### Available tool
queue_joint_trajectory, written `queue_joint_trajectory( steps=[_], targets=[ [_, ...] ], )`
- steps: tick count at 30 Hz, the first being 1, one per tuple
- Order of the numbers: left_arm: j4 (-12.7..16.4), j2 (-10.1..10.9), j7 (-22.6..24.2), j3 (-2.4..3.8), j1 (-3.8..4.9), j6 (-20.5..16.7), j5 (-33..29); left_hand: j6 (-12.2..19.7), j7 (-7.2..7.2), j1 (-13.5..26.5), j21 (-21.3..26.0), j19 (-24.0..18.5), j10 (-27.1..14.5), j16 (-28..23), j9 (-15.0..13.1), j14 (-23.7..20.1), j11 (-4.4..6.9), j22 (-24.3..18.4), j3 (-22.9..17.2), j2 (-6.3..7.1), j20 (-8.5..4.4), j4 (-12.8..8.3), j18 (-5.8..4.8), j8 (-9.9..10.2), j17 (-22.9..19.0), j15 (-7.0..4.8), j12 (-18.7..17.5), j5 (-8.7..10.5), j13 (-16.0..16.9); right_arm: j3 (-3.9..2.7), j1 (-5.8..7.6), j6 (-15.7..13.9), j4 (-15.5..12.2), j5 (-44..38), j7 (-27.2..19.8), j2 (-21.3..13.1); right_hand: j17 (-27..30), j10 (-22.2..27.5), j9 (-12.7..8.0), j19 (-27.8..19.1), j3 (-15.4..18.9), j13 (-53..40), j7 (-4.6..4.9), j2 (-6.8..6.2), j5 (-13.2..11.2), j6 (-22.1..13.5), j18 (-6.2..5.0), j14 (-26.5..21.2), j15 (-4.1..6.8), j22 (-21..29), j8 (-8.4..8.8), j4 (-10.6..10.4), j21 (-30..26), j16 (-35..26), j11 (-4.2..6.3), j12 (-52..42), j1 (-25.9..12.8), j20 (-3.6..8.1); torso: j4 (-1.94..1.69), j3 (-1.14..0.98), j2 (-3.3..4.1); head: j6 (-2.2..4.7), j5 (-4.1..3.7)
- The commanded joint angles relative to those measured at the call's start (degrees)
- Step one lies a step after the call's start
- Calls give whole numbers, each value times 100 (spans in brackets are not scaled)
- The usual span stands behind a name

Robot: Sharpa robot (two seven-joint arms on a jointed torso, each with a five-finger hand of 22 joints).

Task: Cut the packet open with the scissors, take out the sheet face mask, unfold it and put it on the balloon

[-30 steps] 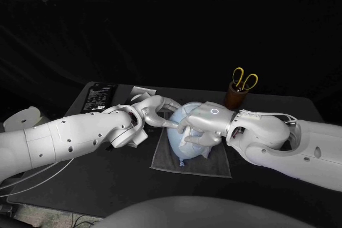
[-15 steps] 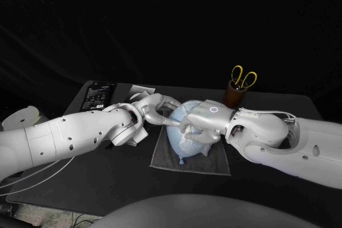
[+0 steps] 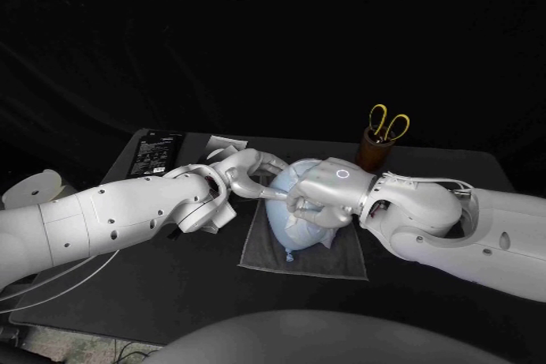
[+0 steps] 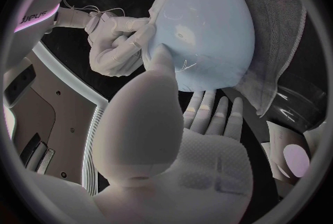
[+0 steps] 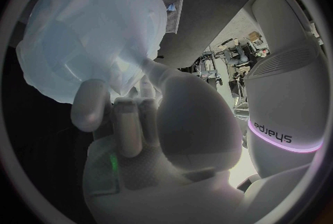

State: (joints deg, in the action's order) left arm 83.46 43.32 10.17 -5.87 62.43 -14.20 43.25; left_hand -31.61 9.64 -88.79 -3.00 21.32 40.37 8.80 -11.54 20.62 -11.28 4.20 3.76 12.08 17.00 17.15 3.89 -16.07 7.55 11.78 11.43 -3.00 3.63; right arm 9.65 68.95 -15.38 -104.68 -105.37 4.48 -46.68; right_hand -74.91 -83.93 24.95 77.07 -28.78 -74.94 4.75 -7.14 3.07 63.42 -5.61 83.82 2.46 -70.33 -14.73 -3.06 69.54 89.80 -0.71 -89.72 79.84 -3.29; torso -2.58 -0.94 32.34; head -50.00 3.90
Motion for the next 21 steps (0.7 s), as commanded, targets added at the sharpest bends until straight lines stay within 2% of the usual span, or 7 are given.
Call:
queue_joint_trajectory(
  steps=[1, 5, 13, 21],
  targets=[
    [53, -54, 77, -9, -9, 152, -1, -36, 331, -26, 23, 33, 35, -18, -7, 12, 12, -5, -40, -26, -9, -5, -51, -14, -5, -4, -31, 8, 6, -4, -1, -287, 16, -12, -106, -1, -1509, -607, 0, 22, -17, -1506, -16, 59, -29, 27, 32, 618, 42, 1, -35, 31, 10, 20, 34, -28, -23, 17, -1, 1, 0, 0, 1],
    [54, -60, 77, -8, -9, 156, -2, -36, 331, -26, 23, 33, 35, -18, -7, 12, 12, -5, -40, -26, -9, -5, -51, -14, -5, -4, -31, 8, 6, -4, -1, -393, 23, 39, -152, 6, -1509, -607, 16, 24, -39, -1506, -22, 89, -29, 22, 33, 618, 49, -5, -52, 40, 12, 20, 40, -28, -40, 24, 0, 1, -1, 0, 6],
    [48, -71, 74, -8, -9, 164, -4, -43, 335, -25, 23, 35, 43, -23, -8, 11, 8, -6, -44, -31, -10, -6, -51, -15, -7, -3, -34, 9, 6, -4, -6, -859, 60, 342, -358, 30, -1509, -607, 47, 34, -113, -1506, -30, 149, -28, 24, 37, 618, 58, -26, -91, 76, 23, 20, 49, -28, -60, 37, -1, 0, -3, 3, 3],
    [37, -84, 69, -8, -8, 177, -25, -43, 335, -25, 23, 35, 43, -23, -8, 11, 8, -6, -44, -31, -10, -6, -51, -15, -7, -3, -34, 9, 6, -2, -24, -995, 121, 616, -540, 129, -1509, -607, 56, 26, -132, -1506, -29, 153, -29, 24, 35, 618, 60, -16, -102, 91, 10, 20, 50, -28, -63, 40, 0, 1, -1, 10, 2]
  ],
)
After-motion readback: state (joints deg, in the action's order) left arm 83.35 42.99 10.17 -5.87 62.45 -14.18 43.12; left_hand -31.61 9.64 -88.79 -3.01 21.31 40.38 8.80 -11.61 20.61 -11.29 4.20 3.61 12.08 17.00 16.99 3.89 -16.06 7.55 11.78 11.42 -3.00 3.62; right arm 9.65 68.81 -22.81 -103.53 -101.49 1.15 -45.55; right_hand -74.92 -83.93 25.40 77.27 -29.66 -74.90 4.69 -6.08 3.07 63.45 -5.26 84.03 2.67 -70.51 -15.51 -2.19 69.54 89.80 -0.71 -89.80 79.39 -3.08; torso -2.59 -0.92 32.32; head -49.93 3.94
